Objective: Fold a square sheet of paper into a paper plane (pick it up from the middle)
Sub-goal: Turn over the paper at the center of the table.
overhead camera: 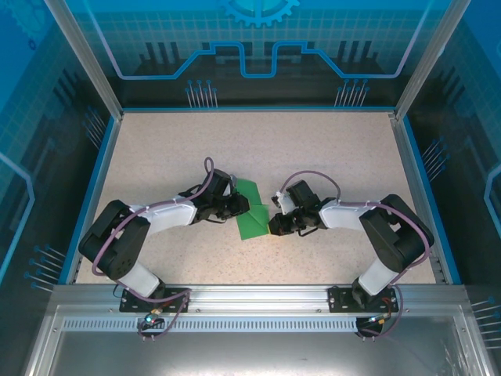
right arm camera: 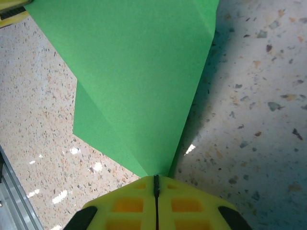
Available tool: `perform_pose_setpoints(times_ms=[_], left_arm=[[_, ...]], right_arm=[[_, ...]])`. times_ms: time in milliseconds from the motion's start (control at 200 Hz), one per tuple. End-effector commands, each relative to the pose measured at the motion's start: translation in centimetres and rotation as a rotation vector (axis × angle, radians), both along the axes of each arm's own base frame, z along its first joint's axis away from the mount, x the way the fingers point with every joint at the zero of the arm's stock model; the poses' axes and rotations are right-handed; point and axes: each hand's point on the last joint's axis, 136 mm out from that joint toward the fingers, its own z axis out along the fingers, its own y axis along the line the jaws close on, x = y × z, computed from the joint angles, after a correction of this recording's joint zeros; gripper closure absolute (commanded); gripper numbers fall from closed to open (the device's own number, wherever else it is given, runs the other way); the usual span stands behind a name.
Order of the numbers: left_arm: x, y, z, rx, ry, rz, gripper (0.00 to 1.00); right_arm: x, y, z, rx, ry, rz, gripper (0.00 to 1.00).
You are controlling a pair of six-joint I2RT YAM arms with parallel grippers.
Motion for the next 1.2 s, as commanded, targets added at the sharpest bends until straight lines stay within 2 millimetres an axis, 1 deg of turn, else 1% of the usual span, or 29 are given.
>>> perform_pose_setpoints(times_ms=[0, 160, 280, 465, 535, 625, 720, 825, 895, 955, 1085, 1195], left_arm=[[0.0, -0.3, 0.7, 0.0, -0.009, -0.008, 0.83], [-0.1, 0.0, 0.4, 0.017, 0.013, -0.002, 0.9], [-0.1, 0.1, 0.7, 0.03, 0.02, -0.001, 0.92], [0.1, -0.1, 2.0, 0.022, 0.027, 0.004, 0.95], [0.2, -0.3, 2.5, 0.019, 0.04, 0.005, 0.95], [0.2, -0.5, 3.1, 0.019, 0.059, 0.003, 0.95], [0.3, -0.7, 3.7, 0.012, 0.068, -0.001, 0.94], [0.4, -1.2, 4.2, -0.006, 0.075, -0.012, 0.94], [0.5, -1.5, 4.3, -0.017, 0.08, -0.019, 0.94], [0.4, -1.6, 4.4, -0.026, 0.082, -0.023, 0.94], [0.4, -1.7, 4.6, -0.032, 0.087, -0.024, 0.94], [0.3, -1.6, 4.7, -0.033, 0.086, -0.028, 0.93]], right_arm=[[-0.1, -0.5, 0.2, 0.002, 0.009, -0.018, 0.94], [0.0, -0.4, 0.6, 0.006, -0.001, -0.014, 0.94], [0.2, -0.3, 1.2, 0.016, -0.011, -0.015, 0.94], [0.6, 0.0, 3.6, 0.039, -0.076, -0.002, 0.92], [0.7, 0.1, 4.5, 0.023, -0.143, 0.017, 0.88], [0.7, 0.4, 5.8, -0.039, -0.278, 0.04, 0.78], [0.8, 0.7, 7.1, -0.12, -0.427, 0.045, 0.69], [1.1, 1.1, 8.0, -0.202, -0.574, 0.043, 0.66], [1.3, 1.3, 8.0, -0.263, -0.638, 0.043, 0.62], [1.4, 1.5, 7.5, -0.314, -0.668, 0.056, 0.59], [1.5, 2.9, 6.8, -0.361, -0.723, 0.081, 0.56], [2.3, 2.5, 6.0, -0.435, -0.737, 0.04, 0.55]])
